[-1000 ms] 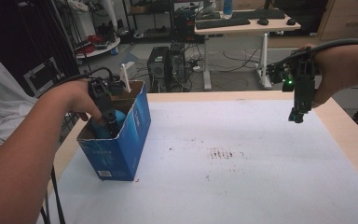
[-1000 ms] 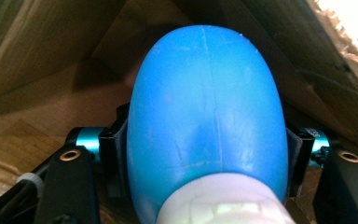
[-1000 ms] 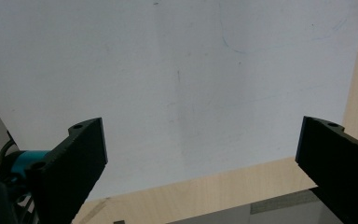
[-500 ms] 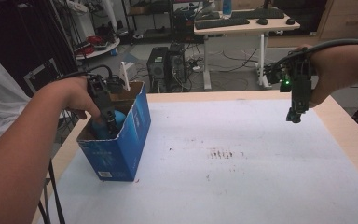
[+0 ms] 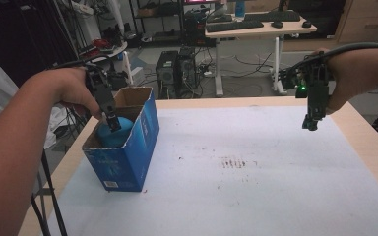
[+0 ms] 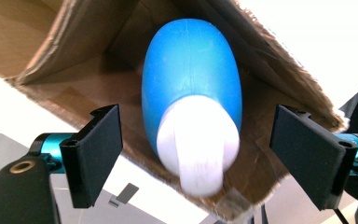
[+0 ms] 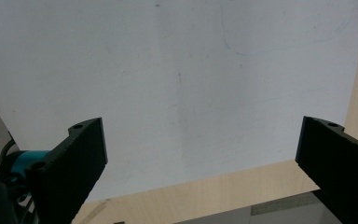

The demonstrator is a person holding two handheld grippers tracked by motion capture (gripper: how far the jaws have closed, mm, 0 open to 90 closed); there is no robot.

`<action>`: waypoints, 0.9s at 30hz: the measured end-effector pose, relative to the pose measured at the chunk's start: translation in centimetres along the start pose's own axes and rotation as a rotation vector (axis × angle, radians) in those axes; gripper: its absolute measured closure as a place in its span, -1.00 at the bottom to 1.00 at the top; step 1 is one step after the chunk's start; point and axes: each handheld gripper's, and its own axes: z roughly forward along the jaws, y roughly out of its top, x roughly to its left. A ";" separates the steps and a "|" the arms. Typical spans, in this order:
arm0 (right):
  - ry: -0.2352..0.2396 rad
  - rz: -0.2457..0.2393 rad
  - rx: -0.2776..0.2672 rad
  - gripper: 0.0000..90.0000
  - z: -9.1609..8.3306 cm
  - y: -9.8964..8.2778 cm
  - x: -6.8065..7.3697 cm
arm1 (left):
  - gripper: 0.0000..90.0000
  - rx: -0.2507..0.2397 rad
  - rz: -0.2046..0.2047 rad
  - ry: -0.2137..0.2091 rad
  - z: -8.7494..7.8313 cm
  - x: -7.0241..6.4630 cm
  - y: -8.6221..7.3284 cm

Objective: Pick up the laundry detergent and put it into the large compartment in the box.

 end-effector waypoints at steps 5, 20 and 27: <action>0.002 -0.001 -0.002 -0.98 0.0 0.2 0.1 | -0.64 -0.014 0.005 0.011 -1.4 -0.3 -0.2; 0.002 0.004 -0.003 -0.98 0.0 0.1 0.1 | -0.87 -0.042 0.164 0.045 -4.3 -3.5 0.5; 0.003 -0.001 -0.006 -0.98 0.0 0.4 0.2 | -0.90 -0.075 0.253 0.040 -5.1 -5.2 1.9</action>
